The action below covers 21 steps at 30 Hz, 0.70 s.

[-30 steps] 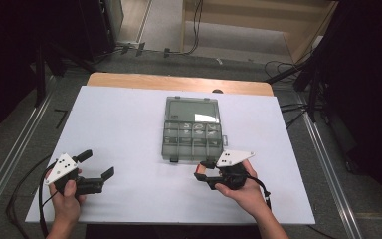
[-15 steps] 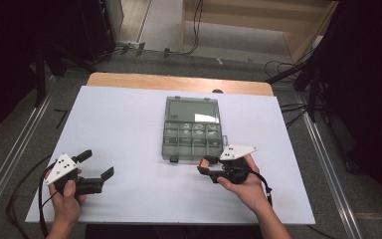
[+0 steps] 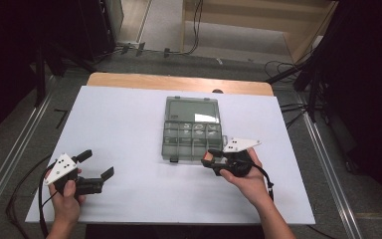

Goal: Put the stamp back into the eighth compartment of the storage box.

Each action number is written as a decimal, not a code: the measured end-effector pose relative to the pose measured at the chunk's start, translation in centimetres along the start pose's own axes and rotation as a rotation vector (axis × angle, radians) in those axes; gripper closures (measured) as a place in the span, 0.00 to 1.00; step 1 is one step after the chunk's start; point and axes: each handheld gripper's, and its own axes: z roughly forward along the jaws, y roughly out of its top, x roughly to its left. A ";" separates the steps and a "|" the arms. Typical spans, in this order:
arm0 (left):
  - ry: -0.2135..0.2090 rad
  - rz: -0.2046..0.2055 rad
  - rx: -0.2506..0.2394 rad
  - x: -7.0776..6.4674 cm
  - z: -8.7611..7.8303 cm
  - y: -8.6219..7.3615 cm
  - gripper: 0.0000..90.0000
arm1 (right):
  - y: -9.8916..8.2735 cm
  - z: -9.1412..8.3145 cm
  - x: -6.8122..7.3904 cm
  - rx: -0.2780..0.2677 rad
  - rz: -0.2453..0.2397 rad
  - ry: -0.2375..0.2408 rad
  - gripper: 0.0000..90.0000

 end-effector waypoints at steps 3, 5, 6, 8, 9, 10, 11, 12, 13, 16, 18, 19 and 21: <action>-0.001 0.002 0.001 0.0 0.0 0.0 0.00 | 0.1 0.0 -0.4 -0.001 0.010 -0.009 0.58; -0.001 0.002 0.000 0.0 0.0 0.0 0.00 | 0.2 0.0 -0.6 0.000 0.015 -0.016 0.58; -0.002 0.002 0.000 0.0 0.0 0.0 0.00 | 0.2 0.0 -0.7 0.000 0.018 -0.019 0.58; -0.004 0.002 -0.001 0.0 0.0 0.0 0.00 | 0.2 0.0 -0.9 0.000 0.024 -0.024 0.58; -0.005 0.002 -0.001 0.0 0.0 0.0 0.00 | 0.3 0.0 -1.0 0.002 0.025 -0.026 0.58; -0.007 0.001 -0.003 0.0 0.0 0.0 0.00 | 0.3 0.1 -1.1 0.004 0.029 -0.028 0.58; -0.005 0.002 0.000 0.0 0.0 0.0 0.00 | 0.3 0.1 -1.2 0.003 0.029 -0.031 0.58; -0.004 0.000 0.000 0.0 -0.1 0.0 0.00 | 0.3 0.2 -1.3 0.003 0.035 -0.034 0.58; -0.004 0.001 0.000 0.0 -0.1 0.0 0.00 | 0.3 0.2 -1.4 0.006 0.039 -0.035 0.58; -0.004 0.000 -0.003 0.0 0.0 0.0 0.00 | 0.3 0.3 -1.7 0.005 0.048 -0.045 0.58; -0.004 0.000 -0.003 0.0 -0.1 0.0 0.00 | 0.3 0.3 -2.0 0.008 0.055 -0.053 0.58; -0.004 -0.001 -0.004 0.0 0.0 0.0 0.00 | 0.3 0.4 -2.1 0.010 0.057 -0.054 0.58; 0.000 -0.004 -0.006 0.0 0.0 0.0 0.00 | 0.2 0.5 -2.4 0.012 0.064 -0.065 0.58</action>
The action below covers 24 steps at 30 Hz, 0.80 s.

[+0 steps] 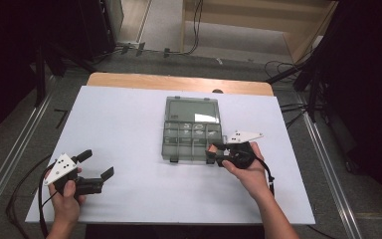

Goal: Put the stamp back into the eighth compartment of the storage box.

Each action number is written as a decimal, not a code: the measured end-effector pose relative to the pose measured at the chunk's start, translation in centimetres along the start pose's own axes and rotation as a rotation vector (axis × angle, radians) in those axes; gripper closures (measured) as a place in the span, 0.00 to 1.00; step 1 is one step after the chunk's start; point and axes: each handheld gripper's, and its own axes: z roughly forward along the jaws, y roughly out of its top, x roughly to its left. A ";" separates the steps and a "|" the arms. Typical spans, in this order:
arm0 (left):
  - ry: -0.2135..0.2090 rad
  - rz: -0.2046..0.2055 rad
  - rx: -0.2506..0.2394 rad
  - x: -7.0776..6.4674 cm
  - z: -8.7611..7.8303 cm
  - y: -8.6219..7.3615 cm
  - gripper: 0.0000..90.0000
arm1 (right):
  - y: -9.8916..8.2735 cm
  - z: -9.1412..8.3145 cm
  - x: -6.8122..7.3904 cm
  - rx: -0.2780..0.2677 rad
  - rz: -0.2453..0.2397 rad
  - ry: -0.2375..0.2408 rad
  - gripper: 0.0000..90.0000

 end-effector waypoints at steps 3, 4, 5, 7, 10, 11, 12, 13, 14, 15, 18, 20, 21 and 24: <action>-0.002 0.005 -0.002 0.0 0.0 0.0 0.00 | 0.0 0.1 -0.4 0.006 0.007 -0.010 0.58; 0.001 0.005 -0.002 0.0 0.0 0.0 0.00 | -0.1 0.2 -0.6 0.007 0.010 -0.018 0.58; 0.002 0.008 0.000 0.0 0.0 0.0 0.00 | -0.1 0.2 -0.7 0.008 0.018 -0.020 0.58; 0.007 0.010 -0.002 -0.1 0.0 0.0 0.00 | -0.2 0.3 -1.0 0.010 0.029 -0.026 0.58; -0.003 0.019 -0.001 -0.2 0.2 0.0 0.00 | -0.2 0.5 -1.3 0.019 0.034 -0.037 0.57; -0.003 0.022 -0.008 -0.2 0.2 0.0 0.00 | -0.2 0.5 -1.4 0.022 0.036 -0.043 0.57; -0.005 0.024 -0.012 -0.2 0.2 0.0 0.00 | -0.2 0.6 -1.4 0.026 0.044 -0.049 0.57; -0.007 0.024 -0.013 -0.3 0.2 0.0 0.00 | -0.2 0.7 -1.5 0.029 0.046 -0.059 0.57; -0.010 0.025 -0.013 -0.3 0.2 0.0 0.00 | -0.2 0.7 -1.5 0.031 0.049 -0.063 0.57; -0.019 0.027 -0.008 -0.3 0.2 0.0 0.00 | -0.2 0.7 -1.7 0.032 0.051 -0.063 0.57; -0.049 0.027 -0.014 -0.3 0.0 0.3 0.00 | -0.2 0.8 -1.9 0.038 0.066 -0.075 0.57; -0.049 0.028 -0.012 -0.4 0.0 0.4 0.00 | -0.3 0.8 -2.0 0.035 0.070 -0.077 0.57; -0.049 0.030 -0.008 -0.4 0.0 0.4 0.00 | -0.3 0.8 -2.1 0.031 0.077 -0.074 0.56; -0.047 0.030 -0.004 -0.6 0.1 0.5 0.00 | -0.2 0.5 -2.1 -0.002 0.092 -0.073 0.42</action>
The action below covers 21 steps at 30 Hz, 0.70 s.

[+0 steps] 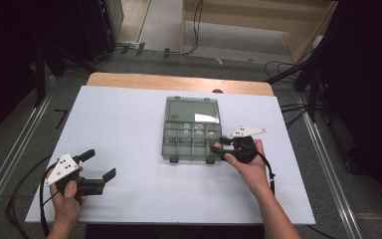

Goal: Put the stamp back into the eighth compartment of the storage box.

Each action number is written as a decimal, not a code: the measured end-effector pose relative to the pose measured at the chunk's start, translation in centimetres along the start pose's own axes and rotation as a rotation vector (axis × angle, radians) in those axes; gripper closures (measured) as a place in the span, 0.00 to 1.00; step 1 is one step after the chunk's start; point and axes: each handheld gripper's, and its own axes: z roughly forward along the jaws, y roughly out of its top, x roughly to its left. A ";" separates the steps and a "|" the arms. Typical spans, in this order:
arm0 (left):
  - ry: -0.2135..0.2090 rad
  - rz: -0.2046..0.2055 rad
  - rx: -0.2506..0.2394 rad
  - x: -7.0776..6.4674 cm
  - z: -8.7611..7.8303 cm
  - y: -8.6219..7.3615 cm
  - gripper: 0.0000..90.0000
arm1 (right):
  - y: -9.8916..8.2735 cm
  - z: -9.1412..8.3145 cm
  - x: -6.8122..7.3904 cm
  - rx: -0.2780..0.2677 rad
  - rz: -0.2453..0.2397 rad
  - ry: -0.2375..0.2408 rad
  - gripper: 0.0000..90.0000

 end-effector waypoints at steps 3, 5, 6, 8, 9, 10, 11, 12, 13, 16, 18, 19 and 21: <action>-0.003 -0.005 -0.007 -0.3 0.0 0.3 0.00 | 0.2 -0.6 -0.1 -0.042 0.015 0.002 0.25; -0.006 0.003 -0.021 -0.4 0.0 0.5 0.00 | 0.3 -1.1 -0.2 -0.065 0.028 0.007 0.13; -0.005 -0.002 -0.028 -0.5 0.1 0.5 0.00 | 0.4 -1.3 -0.2 -0.071 0.032 0.007 0.09; -0.005 -0.002 -0.023 -0.6 0.2 0.8 0.00 | 0.4 -1.5 -0.2 -0.088 0.032 0.013 0.00; -0.005 -0.003 -0.020 -0.7 0.3 0.8 0.00 | 0.5 -1.8 -0.2 -0.098 0.035 0.020 0.00; -0.005 -0.001 -0.013 -0.7 0.5 0.9 0.00 | 0.5 -1.9 -0.3 -0.102 0.031 0.018 0.00; -0.007 -0.004 -0.006 -0.8 0.7 0.9 0.00 | 0.5 -2.0 -0.2 -0.108 0.030 0.007 0.00; -0.013 -0.005 -0.001 -0.9 0.9 1.0 0.00 | 0.5 -2.1 -0.2 -0.112 0.028 -0.001 0.00; -0.020 -0.009 0.002 -1.0 1.1 1.1 0.00 | 0.5 -2.1 -0.3 -0.114 0.028 0.004 0.00; -0.025 -0.005 0.004 -1.4 1.6 1.4 0.00 | 0.5 -2.4 -0.5 -0.119 0.036 0.001 0.00; -0.038 0.004 0.002 -1.6 2.0 1.8 0.00 | 0.5 -2.5 -0.5 -0.123 0.045 -0.001 0.00; -0.043 0.010 0.002 -1.8 2.1 1.9 0.00 | 0.5 -2.6 -0.6 -0.127 0.045 -0.006 0.00; -0.047 0.018 0.006 -2.0 2.4 2.2 0.00 | 0.5 -2.6 -0.7 -0.126 0.045 -0.009 0.00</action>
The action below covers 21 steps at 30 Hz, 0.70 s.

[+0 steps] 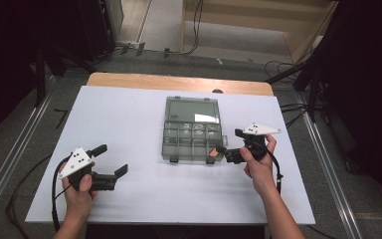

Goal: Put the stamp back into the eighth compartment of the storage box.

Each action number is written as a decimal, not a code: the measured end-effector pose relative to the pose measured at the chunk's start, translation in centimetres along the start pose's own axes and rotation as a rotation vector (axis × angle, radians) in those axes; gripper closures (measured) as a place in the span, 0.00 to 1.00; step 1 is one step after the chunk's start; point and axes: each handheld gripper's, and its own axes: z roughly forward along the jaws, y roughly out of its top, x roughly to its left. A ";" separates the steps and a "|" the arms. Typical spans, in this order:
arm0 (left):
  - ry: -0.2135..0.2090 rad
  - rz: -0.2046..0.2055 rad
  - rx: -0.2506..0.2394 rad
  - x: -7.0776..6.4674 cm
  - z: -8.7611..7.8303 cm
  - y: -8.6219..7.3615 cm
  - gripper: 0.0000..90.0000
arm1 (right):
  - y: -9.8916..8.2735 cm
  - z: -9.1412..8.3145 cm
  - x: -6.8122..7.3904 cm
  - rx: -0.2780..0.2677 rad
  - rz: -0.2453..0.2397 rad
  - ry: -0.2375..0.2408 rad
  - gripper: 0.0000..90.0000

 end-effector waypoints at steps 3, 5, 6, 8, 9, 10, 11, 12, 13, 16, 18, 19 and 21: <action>-0.011 0.007 0.006 -0.3 0.5 0.4 0.00 | 0.0 0.0 0.0 0.000 -0.009 0.000 0.00; -0.010 0.012 0.009 -0.4 0.9 0.7 0.00 | 0.0 0.0 0.0 0.002 -0.016 -0.003 0.00; -0.013 0.013 0.008 -0.5 1.1 0.8 0.00 | 0.0 0.0 0.0 0.003 -0.020 -0.003 0.00; -0.020 0.019 0.007 -0.6 1.5 1.2 0.00 | 0.0 0.0 -0.1 0.002 -0.022 -0.002 0.00; -0.016 0.025 0.008 -0.7 1.7 1.5 0.00 | 0.0 0.0 -0.1 0.003 -0.021 0.000 0.00; -0.015 0.030 0.008 -0.9 1.9 1.7 0.00 | 0.0 0.0 -0.1 0.003 -0.021 -0.001 0.00; -0.018 0.037 0.010 -1.0 2.2 1.9 0.00 | 0.0 0.0 -0.2 0.004 -0.019 -0.003 0.00; -0.021 0.037 0.007 -1.1 2.4 2.1 0.00 | 0.0 0.0 -0.2 0.002 -0.014 -0.001 0.00; -0.025 0.039 0.007 -1.2 2.6 2.3 0.00 | 0.0 0.1 -0.2 0.002 -0.009 0.003 0.00; -0.034 0.040 0.004 -1.5 3.2 2.7 0.00 | -0.1 0.1 -0.3 0.002 -0.011 -0.003 0.00; -0.047 0.043 0.010 -1.6 3.7 3.0 0.00 | 0.0 0.0 -0.4 0.004 -0.009 -0.002 0.00; -0.047 0.049 0.012 -1.7 3.9 3.1 0.00 | 0.0 0.0 -0.4 0.003 -0.009 -0.003 0.00; -0.053 0.048 0.010 -1.8 4.3 3.4 0.00 | 0.0 0.0 -0.5 0.004 -0.007 -0.003 0.00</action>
